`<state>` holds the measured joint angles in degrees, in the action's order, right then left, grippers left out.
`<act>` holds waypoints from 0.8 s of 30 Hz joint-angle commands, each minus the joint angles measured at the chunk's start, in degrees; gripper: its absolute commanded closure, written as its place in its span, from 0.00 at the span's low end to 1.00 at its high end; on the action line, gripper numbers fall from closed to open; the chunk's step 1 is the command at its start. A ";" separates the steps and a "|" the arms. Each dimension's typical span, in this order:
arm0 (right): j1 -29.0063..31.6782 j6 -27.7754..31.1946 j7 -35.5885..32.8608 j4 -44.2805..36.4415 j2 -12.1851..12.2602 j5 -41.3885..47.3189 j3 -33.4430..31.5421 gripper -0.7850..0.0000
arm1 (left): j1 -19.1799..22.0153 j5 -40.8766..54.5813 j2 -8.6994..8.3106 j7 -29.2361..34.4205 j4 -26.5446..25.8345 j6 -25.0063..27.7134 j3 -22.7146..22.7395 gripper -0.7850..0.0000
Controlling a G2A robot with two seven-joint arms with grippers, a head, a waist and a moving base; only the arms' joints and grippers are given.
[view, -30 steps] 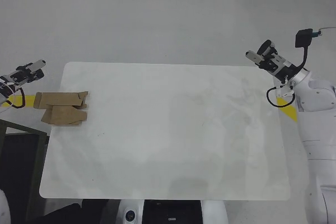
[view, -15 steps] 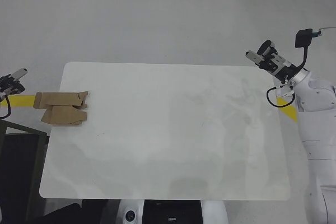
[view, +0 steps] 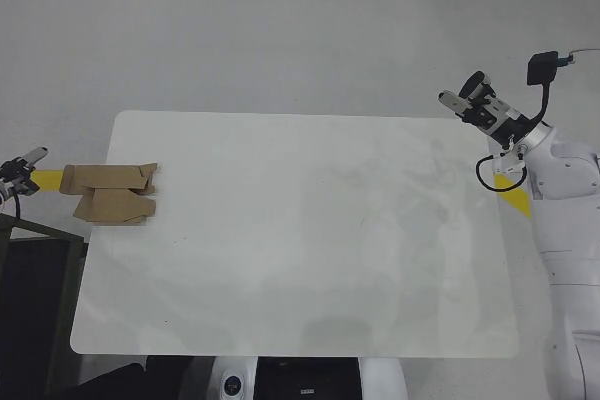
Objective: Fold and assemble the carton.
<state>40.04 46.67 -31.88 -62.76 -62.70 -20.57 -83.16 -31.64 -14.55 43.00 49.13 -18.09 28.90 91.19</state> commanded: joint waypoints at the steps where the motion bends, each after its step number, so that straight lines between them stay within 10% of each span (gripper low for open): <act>1: 0.00 0.00 0.00 0.00 0.00 0.00 0.00 0.00 | 0.34 1.22 0.57 0.87 0.78 -0.90 -0.47 0.00; 19: 0.00 0.00 0.00 0.00 0.00 0.00 0.00 0.00 | 0.23 3.70 3.75 1.33 3.43 -4.67 -4.21 0.04; 24: 0.00 0.00 0.00 0.00 0.00 0.00 0.00 0.00 | 0.26 5.03 4.10 1.44 3.92 -5.40 -4.32 0.60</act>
<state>40.04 46.67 -31.88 -62.76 -62.70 -20.57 -83.16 -31.41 -9.86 47.07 50.43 -14.27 23.58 86.81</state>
